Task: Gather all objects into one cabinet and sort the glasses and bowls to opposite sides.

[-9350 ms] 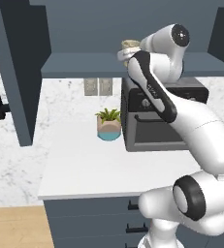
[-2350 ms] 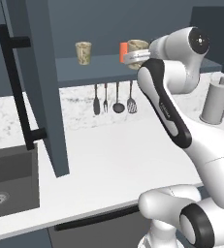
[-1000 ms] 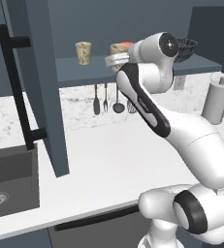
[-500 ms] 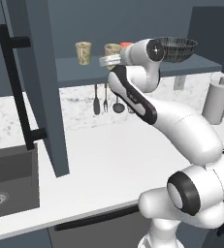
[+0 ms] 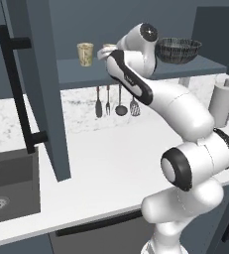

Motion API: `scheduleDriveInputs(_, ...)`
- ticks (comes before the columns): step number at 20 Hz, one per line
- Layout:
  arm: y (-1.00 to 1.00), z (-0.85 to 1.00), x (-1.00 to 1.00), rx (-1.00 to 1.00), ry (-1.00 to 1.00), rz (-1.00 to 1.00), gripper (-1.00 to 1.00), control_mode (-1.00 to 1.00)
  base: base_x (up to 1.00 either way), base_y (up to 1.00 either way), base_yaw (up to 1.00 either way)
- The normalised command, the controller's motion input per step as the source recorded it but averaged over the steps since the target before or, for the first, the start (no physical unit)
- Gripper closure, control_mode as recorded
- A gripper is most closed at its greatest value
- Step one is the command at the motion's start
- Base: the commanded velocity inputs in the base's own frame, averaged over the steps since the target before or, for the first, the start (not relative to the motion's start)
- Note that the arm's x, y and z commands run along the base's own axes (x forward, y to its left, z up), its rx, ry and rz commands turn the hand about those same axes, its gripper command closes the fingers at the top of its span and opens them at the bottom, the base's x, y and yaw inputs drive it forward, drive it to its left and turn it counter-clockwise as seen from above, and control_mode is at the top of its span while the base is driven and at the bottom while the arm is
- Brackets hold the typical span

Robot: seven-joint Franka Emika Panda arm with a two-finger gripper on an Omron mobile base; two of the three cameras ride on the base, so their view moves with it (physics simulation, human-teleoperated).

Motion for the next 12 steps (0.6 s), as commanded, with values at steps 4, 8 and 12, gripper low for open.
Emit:
scheduleDriveInputs(4,0.03,0.0,0.51,0.0,-0.04,0.0,1.0,-1.0,0.0,0.0,0.0)
scheduleDriveInputs(8,0.09,-0.13,0.36,-0.01,-0.02,0.0,1.0,-1.0,0.0,0.0,0.0)
scheduleDriveInputs(12,0.07,-0.36,0.15,-0.04,-0.04,0.0,1.0,-1.0,0.0,0.0,0.0)
